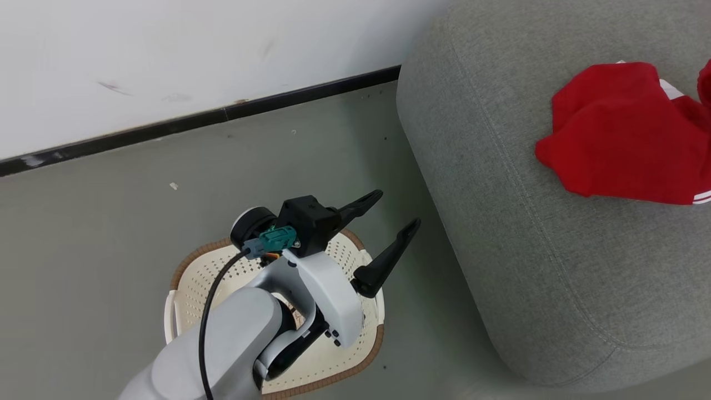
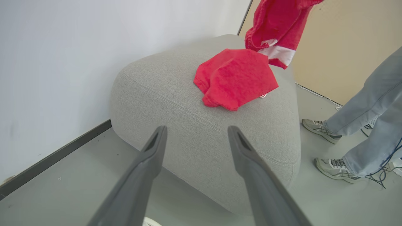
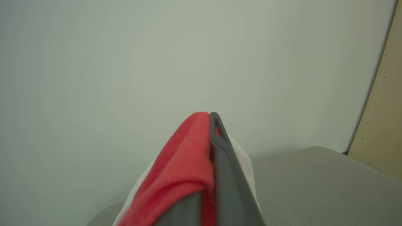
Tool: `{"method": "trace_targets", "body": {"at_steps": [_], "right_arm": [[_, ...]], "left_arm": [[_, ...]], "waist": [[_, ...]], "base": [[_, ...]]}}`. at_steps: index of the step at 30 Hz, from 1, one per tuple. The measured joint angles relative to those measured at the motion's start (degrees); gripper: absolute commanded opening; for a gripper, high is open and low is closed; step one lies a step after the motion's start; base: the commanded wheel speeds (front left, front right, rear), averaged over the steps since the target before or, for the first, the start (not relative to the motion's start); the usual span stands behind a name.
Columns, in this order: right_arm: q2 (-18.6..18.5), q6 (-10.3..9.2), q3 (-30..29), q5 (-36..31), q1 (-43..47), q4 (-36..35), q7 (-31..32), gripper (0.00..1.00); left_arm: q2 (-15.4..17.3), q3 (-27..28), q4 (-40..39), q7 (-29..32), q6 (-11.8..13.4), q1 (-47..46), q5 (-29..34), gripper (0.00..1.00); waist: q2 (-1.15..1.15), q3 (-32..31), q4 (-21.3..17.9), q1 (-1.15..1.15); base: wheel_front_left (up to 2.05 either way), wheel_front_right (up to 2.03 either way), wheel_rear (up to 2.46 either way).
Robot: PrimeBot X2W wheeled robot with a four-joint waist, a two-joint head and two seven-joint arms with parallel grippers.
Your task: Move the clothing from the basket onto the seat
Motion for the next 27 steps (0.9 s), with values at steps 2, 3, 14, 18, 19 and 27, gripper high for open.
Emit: {"method": "trace_targets", "body": {"at_steps": [2,3,14,18,19,27], "right_arm": [[-0.02,0.00,0.05,-0.02,-0.86,0.51,-0.26,0.00],[-0.02,0.00,0.33,-0.04,-1.38,0.88,-0.29,0.00],[2.50,0.00,4.65,-0.05,-1.91,4.44,-0.56,0.00],[2.80,0.00,5.89,-0.05,-1.87,5.86,-1.00,0.00],[2.88,0.00,6.10,-0.04,-1.80,6.10,-1.01,0.00],[6.33,0.00,8.96,1.45,0.32,8.20,-1.57,0.98]], "left_arm": [[-0.05,-0.02,-1.03,0.00,0.00,-0.92,0.54,1.00],[-0.07,-0.10,-1.47,0.00,0.00,-1.42,0.86,1.00],[-0.07,-1.48,-3.86,1.01,-0.79,-4.92,2.93,1.00],[-0.05,-1.72,-4.28,1.08,-1.04,-6.20,3.45,1.00],[-0.05,-1.77,-4.33,1.09,-1.05,-6.43,3.57,1.00],[0.85,-1.77,-3.96,1.44,-2.53,-7.94,4.42,1.00]], "waist": [[0.00,0.99,0.45,0.00],[0.00,1.50,0.68,0.00],[0.00,6.74,2.88,0.00],[0.00,8.38,3.41,0.00],[0.00,8.76,3.52,0.00],[0.00,10.77,3.57,0.00]], "base": [[0.00,0.00,0.00],[0.00,0.00,0.00],[0.00,0.00,0.00],[0.00,0.00,0.00],[0.00,0.00,0.00],[0.00,0.00,0.00]]}}
